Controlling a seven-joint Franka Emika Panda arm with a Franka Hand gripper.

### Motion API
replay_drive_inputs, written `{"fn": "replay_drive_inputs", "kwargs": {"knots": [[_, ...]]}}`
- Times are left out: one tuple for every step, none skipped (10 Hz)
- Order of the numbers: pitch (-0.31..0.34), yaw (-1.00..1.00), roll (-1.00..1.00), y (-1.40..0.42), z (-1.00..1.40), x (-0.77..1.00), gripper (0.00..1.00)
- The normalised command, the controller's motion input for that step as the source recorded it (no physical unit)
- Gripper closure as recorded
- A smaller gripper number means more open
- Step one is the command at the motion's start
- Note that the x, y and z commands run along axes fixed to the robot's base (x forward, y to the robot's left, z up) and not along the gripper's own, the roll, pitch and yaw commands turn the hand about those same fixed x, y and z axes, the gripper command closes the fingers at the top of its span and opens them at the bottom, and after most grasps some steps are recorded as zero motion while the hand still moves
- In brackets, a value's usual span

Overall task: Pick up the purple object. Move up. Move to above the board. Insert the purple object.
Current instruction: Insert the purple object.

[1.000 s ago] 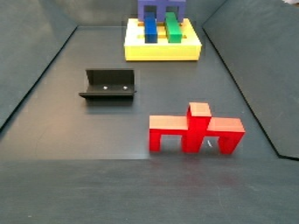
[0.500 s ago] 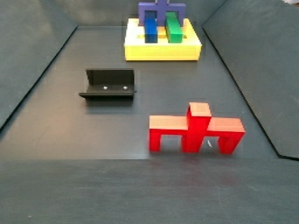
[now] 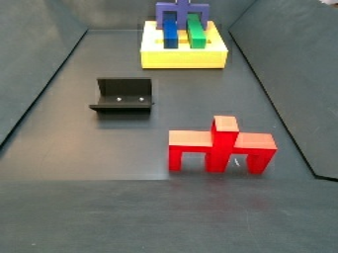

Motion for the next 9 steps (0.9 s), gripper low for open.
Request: {"fn": "replay_drive_inputs", "kwargs": {"knots": [[0.000, 0.13, 0.01, 0.02, -0.51, 0.29, 1.00], [-0.013, 0.09, 0.02, 0.09, -0.53, 0.16, 1.00], [-0.033, 0.01, -0.01, 0.00, -0.42, 0.00, 1.00], [-0.010, 0.00, -0.13, -0.08, -0.35, -0.11, 1.00], [-0.007, 0.00, -0.13, -0.16, -0.25, -0.21, 1.00], [-0.041, 0.00, -0.16, -0.01, -0.23, -0.40, 1.00], [-0.057, 0.00, -0.18, 0.00, -0.21, -0.45, 1.00], [-0.004, 0.00, -0.17, 0.00, -0.37, -0.03, 1.00], [-0.010, 0.00, -0.09, 0.02, -0.54, 0.03, 1.00]]}}
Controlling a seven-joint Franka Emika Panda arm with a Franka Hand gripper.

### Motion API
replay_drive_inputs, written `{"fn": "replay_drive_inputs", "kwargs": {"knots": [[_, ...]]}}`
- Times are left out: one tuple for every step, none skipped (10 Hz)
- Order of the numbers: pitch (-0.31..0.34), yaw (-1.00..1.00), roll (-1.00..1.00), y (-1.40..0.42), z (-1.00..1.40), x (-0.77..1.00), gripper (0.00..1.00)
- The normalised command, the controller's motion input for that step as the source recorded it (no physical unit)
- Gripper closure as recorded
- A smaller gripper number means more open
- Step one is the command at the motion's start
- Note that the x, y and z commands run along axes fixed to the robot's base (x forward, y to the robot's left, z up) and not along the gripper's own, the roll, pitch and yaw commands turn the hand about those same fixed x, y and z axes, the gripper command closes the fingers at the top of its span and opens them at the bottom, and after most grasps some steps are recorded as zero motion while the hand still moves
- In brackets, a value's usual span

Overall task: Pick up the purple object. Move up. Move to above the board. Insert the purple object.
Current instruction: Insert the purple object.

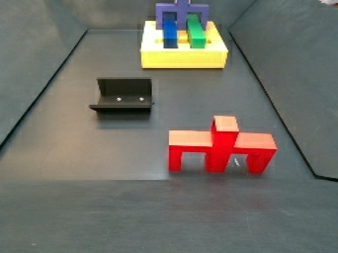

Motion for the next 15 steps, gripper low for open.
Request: {"fn": "replay_drive_inputs", "kwargs": {"knots": [[0.000, 0.04, -0.15, 0.00, -0.39, 0.00, 1.00], [0.000, 0.06, -0.06, -0.33, 0.00, 0.00, 1.00], [0.000, 0.09, 0.00, -0.37, 0.00, 0.00, 1.00], [0.000, 0.00, -0.06, -0.06, 0.37, 0.00, 1.00], [0.000, 0.08, -0.07, 0.00, 0.33, 0.00, 1.00], [0.000, 0.09, -0.11, 0.03, 0.23, 0.00, 1.00], [0.000, 0.09, -0.11, 0.15, -0.08, 0.00, 1.00], [-0.016, 0.11, -0.26, 0.20, -0.29, 0.00, 1.00], [0.001, 0.13, -0.30, 0.00, -0.05, 0.03, 1.00], [0.031, 0.12, -0.37, 0.00, 0.00, 0.12, 1.00], [0.026, 0.12, -0.39, 0.00, 0.07, 0.13, 1.00], [0.017, 0.11, -0.40, 0.00, 0.10, 0.10, 1.00], [0.003, 0.09, -0.43, 0.06, 0.02, 0.02, 1.00], [0.000, 0.08, -0.40, 0.20, 0.00, 0.00, 1.00], [-0.051, 0.04, -0.27, 0.22, -0.15, -0.11, 1.00]]}}
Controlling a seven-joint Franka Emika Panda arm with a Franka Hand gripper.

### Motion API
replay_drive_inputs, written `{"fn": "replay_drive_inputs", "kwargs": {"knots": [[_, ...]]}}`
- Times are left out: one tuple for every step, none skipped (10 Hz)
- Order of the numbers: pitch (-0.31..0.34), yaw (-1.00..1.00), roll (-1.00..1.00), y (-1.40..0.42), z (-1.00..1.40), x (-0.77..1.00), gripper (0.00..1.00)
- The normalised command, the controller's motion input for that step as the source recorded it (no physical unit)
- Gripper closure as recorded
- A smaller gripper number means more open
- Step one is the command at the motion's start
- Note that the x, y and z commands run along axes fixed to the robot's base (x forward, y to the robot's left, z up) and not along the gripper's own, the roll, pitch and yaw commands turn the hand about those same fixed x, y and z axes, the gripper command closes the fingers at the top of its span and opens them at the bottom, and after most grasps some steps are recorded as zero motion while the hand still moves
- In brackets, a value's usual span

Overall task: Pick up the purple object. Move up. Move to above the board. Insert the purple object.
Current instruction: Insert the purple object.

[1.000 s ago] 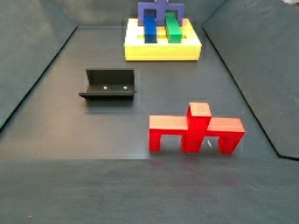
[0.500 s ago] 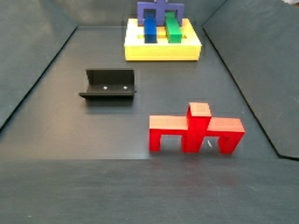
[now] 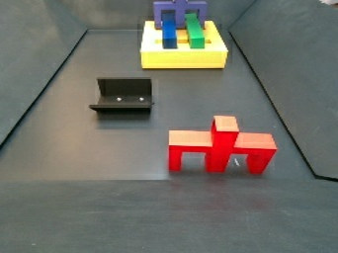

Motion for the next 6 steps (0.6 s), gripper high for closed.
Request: {"fn": "replay_drive_inputs", "kwargs": {"knots": [[-0.091, 0.00, -0.26, 0.27, -0.20, -0.25, 1.00], [-0.103, 0.00, -0.32, 0.32, -0.17, -0.41, 1.00], [-0.091, 0.00, -0.42, 0.17, -0.10, -0.45, 1.00], [-0.043, -0.13, -0.36, -0.08, 0.00, -0.24, 1.00], [0.000, -0.34, -0.29, -0.23, 0.00, -0.02, 1.00], [0.000, -0.45, -0.16, -0.24, 0.00, 0.00, 1.00]]}}
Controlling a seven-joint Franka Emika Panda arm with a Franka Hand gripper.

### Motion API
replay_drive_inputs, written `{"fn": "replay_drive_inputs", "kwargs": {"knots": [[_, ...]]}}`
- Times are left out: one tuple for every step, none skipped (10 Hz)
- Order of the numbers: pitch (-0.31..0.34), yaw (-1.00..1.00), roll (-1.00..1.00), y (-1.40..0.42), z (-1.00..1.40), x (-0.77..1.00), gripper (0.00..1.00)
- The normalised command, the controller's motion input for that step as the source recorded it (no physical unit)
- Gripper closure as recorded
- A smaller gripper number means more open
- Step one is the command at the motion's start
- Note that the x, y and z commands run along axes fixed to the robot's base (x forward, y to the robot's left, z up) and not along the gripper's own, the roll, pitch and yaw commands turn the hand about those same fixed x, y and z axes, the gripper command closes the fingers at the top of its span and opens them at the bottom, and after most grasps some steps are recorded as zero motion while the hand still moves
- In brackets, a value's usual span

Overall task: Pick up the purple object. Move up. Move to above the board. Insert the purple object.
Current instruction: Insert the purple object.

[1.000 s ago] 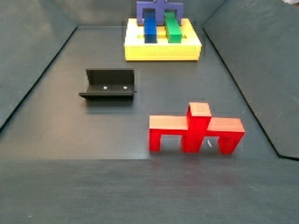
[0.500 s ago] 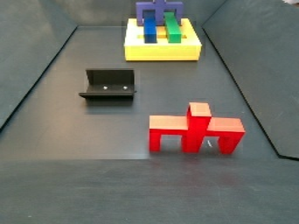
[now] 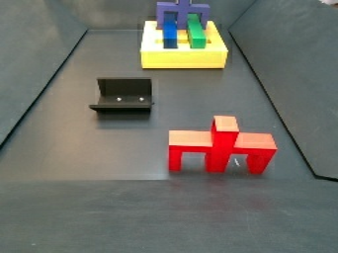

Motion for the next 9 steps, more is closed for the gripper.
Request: {"fn": "replay_drive_inputs", "kwargs": {"knots": [[0.000, -0.38, 0.00, -0.07, -0.07, 0.00, 1.00], [0.000, -0.24, 0.07, 0.02, -0.19, 0.00, 1.00], [0.000, -0.14, 0.11, 0.13, -0.17, 0.00, 1.00], [0.000, 0.00, 0.05, 0.19, -0.24, 0.10, 1.00], [0.000, 0.03, 0.00, 0.09, -0.25, 0.05, 1.00], [0.000, 0.14, 0.00, 0.00, -0.27, 0.10, 1.00], [0.000, 0.14, 0.11, -0.02, -0.14, 0.07, 1.00], [0.000, 0.15, 0.33, -0.23, 0.10, 0.06, 1.00], [0.000, 0.13, 0.42, -0.20, 0.18, 0.07, 1.00]]}}
